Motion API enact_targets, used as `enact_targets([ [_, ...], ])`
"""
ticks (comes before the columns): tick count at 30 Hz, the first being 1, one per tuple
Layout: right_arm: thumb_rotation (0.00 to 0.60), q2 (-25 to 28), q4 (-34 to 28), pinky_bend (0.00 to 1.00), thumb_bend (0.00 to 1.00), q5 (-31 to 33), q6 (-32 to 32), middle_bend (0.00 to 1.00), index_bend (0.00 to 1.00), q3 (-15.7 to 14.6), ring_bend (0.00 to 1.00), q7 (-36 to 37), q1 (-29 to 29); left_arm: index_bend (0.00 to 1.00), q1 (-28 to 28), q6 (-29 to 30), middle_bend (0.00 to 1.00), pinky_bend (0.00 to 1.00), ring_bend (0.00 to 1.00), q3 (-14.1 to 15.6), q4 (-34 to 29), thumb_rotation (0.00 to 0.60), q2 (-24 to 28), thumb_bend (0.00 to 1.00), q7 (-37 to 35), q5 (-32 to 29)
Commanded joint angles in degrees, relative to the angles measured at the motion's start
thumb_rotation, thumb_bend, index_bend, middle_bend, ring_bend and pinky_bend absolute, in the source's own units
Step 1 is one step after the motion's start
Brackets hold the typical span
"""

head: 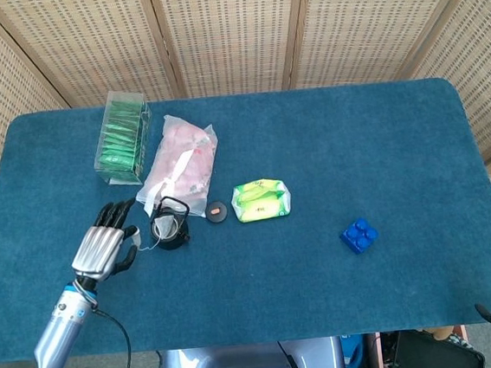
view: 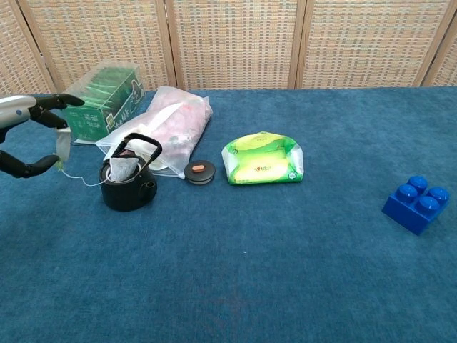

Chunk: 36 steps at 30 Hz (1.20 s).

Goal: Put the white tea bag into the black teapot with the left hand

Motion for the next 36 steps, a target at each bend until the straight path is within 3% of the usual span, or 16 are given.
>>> enact_targets([
  [1, 0.6, 0.01, 0.0, 0.06, 0.0, 0.0, 0.04, 0.14, 0.11, 0.01, 0.0, 0.03, -0.02, 0.48, 0.54, -0.69, 0.0, 0.0, 0.0, 1.43, -0.78, 0.6, 0.79, 0.52, 1.14, -0.47],
  [6, 0.6, 0.04, 0.03, 0.06, 0.0, -0.02, -0.08, 0.14, 0.11, -0.01, 0.0, 0.1, 0.01, 0.36, 0.83, -1.48, 0.0, 0.0, 0.0, 2.68, -2.2, 0.6, 1.67, 0.5, 2.87, -2.02],
  [14, 0.6, -0.02, 0.15, 0.06, 0.0, 0.12, 0.07, 0.14, 0.11, 0.01, 0.0, 0.25, -0.19, 0.25, 1.05, -1.0, 0.0, 0.0, 0.0, 3.53, -3.25, 0.6, 1.8, 0.44, 5.72, -3.44],
  [23, 0.6, -0.07, 0.3, 0.06, 0.0, 0.19, 0.15, 0.14, 0.11, 0.06, 0.0, 0.44, -0.29, 0.24, 0.49, -1.07, 0.0, 0.0, 0.0, 3.85, -5.93, 0.6, 3.87, 0.44, 8.87, -5.01],
  [24, 0.6, -0.09, 0.34, 0.06, 0.0, 0.14, 0.13, 0.14, 0.11, 0.05, 0.0, 0.43, -0.27, 0.24, 0.52, -0.68, 0.03, 0.03, 0.01, 3.84, -6.14, 0.6, 4.03, 0.44, 9.35, -4.98],
  [26, 0.6, -0.09, 0.36, 0.06, 0.0, 0.11, 0.11, 0.14, 0.11, 0.06, 0.0, 0.42, -0.23, 0.24, 0.49, -0.08, 0.14, 0.2, 0.12, 3.63, -6.23, 0.6, 4.11, 0.44, 9.91, -4.94],
  [28, 0.6, -0.1, 0.38, 0.06, 0.0, 0.11, 0.13, 0.14, 0.11, 0.11, 0.0, 0.46, -0.22, 0.24, 0.39, 0.87, 0.33, 0.42, 0.32, 3.23, -5.87, 0.6, 3.95, 0.44, 10.61, -4.63],
  [30, 0.6, -0.11, 0.41, 0.06, 0.0, 0.14, 0.08, 0.14, 0.11, 0.08, 0.0, 0.5, -0.24, 0.24, -0.05, 0.43, 0.43, 0.52, 0.44, 3.18, -5.95, 0.6, 4.27, 0.44, 11.67, -5.32],
  [34, 0.6, -0.19, 0.44, 0.06, 0.0, 0.16, 0.05, 0.14, 0.11, 0.04, 0.0, 0.51, -0.3, 0.21, -1.51, -1.3, 0.61, 0.62, 0.59, 2.99, -6.22, 0.6, 4.85, 0.44, 14.11, -7.56],
  [36, 0.6, -0.18, 0.43, 0.06, 0.0, 0.17, 0.11, 0.14, 0.11, 0.05, 0.0, 0.48, -0.33, 0.2, -2.19, -1.87, 0.68, 0.65, 0.63, 2.82, -6.26, 0.6, 4.82, 0.5, 15.08, -8.55],
])
